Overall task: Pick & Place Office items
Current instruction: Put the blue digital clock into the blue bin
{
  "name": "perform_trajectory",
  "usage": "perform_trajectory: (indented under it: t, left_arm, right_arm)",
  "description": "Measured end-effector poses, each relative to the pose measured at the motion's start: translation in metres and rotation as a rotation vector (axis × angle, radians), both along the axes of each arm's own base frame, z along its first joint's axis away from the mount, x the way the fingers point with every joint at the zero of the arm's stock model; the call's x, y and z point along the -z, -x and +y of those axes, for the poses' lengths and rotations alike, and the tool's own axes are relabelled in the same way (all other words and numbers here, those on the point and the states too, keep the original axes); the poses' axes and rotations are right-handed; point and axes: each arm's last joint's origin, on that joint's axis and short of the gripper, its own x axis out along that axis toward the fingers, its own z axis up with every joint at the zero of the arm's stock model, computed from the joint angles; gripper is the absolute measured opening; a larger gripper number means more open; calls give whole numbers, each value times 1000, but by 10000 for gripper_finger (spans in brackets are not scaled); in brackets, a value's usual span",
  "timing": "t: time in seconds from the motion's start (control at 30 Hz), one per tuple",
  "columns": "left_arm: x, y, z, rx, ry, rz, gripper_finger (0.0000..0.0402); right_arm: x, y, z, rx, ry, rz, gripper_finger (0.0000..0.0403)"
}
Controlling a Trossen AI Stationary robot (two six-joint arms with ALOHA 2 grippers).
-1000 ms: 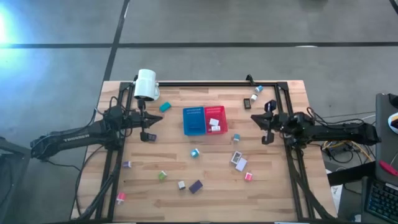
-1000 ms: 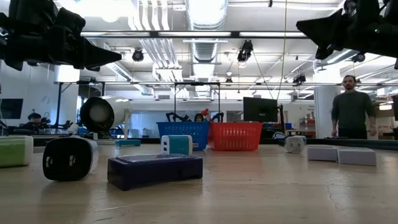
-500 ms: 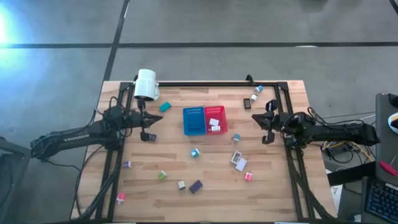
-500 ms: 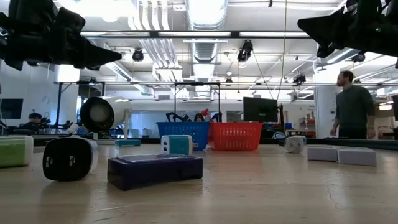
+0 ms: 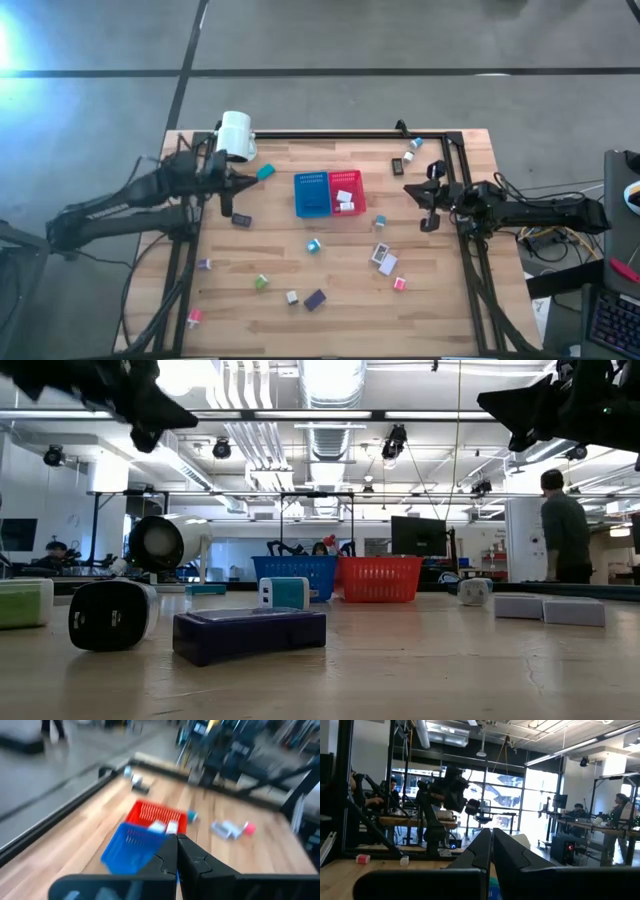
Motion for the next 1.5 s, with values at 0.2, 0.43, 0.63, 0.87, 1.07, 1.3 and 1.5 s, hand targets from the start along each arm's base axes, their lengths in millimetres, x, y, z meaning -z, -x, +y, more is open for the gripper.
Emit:
perform_trajectory:
  t: [0.2,0.43,0.63,0.87,1.07,1.3,1.5]
  left_arm:
    - [-39,-8,3,70,17,387,3]
    - [-22,-29,13,173,21,770,3]
    - [14,-50,21,253,52,944,45]
    - [59,-55,17,351,105,1130,164]
    - [89,-54,9,480,58,1192,251]
    - [100,-59,8,454,27,1220,295]
    - [113,-63,9,470,58,1288,294]
  right_arm:
    - [0,0,0,-4,-11,-2,12]
    - [0,0,0,-5,-13,-3,13]
    - [0,0,0,-5,-13,-1,13]
    - [3,-1,0,0,-18,27,13]
    - [3,-1,0,10,6,31,12]
    - [2,-1,0,13,11,26,12]
    - [2,-1,0,14,8,25,12]
